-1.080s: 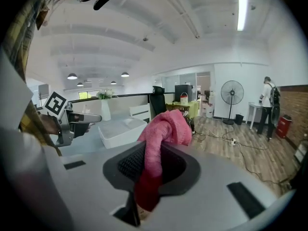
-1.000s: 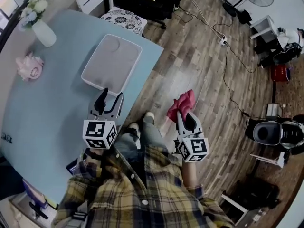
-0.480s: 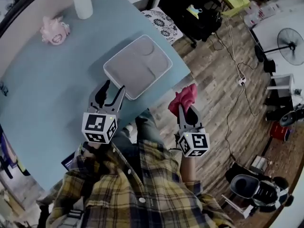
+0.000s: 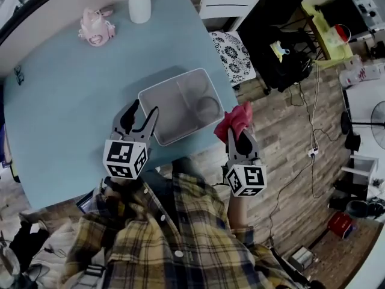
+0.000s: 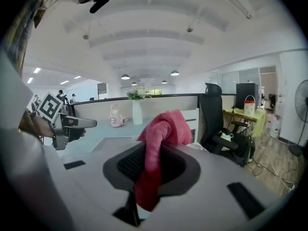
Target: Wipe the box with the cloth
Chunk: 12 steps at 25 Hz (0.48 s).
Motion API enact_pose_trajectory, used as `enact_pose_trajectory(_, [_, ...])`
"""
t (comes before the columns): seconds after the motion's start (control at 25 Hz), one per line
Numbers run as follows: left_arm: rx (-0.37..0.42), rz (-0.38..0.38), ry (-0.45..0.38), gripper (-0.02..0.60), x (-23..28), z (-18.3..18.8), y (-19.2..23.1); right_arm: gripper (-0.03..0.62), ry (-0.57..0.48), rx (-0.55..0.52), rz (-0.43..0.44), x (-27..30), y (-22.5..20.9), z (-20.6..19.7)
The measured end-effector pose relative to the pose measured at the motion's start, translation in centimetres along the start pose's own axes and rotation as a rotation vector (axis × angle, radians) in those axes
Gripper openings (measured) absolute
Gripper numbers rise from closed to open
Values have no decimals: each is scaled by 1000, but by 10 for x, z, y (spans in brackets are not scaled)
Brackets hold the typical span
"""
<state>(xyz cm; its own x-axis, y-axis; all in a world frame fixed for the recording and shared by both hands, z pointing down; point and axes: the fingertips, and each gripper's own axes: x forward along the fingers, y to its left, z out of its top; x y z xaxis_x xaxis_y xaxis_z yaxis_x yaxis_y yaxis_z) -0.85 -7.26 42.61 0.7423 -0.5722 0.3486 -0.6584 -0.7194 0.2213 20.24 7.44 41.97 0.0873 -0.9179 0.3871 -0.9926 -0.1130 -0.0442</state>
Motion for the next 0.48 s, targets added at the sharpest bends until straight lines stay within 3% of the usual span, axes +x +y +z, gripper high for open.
enact_pose_trajectory(0.48, [-61, 267, -22, 218, 14, 4, 13, 69, 3, -85, 284, 85, -23, 26])
